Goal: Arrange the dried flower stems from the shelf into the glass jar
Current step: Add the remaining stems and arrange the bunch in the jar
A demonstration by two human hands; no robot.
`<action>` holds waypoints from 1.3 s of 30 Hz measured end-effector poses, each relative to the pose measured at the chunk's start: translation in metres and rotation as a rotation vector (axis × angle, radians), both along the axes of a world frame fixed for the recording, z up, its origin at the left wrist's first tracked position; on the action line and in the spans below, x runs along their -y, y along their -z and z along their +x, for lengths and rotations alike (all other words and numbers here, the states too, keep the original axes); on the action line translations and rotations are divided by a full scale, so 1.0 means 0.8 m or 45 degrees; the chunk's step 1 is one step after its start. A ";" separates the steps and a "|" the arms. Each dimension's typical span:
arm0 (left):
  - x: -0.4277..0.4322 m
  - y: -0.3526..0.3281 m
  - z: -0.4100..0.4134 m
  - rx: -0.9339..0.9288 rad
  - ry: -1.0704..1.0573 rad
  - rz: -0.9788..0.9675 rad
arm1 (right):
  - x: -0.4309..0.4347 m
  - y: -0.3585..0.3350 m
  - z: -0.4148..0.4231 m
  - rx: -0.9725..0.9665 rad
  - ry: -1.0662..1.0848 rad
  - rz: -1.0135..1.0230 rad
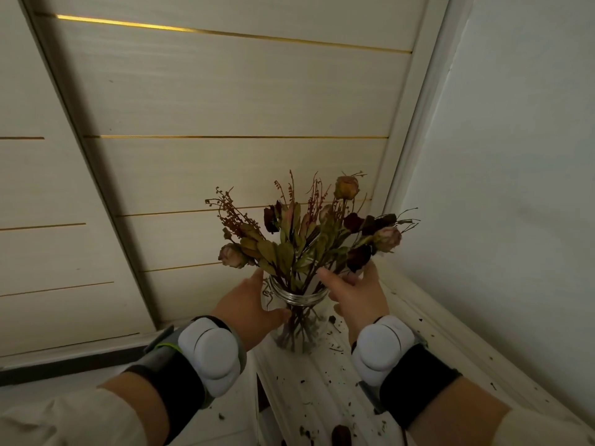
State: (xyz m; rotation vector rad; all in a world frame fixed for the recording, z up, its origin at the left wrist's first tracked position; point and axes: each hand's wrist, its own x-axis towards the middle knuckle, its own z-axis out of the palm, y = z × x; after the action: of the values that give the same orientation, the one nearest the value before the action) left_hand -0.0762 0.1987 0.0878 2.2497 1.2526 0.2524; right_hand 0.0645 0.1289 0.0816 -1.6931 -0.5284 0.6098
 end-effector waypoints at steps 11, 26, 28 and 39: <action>0.016 -0.023 0.000 -0.028 -0.083 -0.001 | 0.051 -0.012 0.045 -0.050 -0.022 -0.198; 0.100 -0.041 0.039 0.134 -0.257 0.074 | 0.183 0.014 0.107 0.376 -0.084 -0.555; 0.115 -0.042 0.048 0.173 -0.253 0.092 | 0.198 0.018 0.112 0.419 -0.115 -0.603; 0.156 0.000 0.100 0.154 -0.090 -0.051 | 0.248 0.055 0.149 0.537 -0.255 -0.867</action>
State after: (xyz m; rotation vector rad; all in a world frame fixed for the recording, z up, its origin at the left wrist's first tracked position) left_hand 0.0036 0.0739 0.0874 2.1258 1.2633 0.3805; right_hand 0.1836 -0.0695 0.0376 -2.4608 -0.8628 0.6154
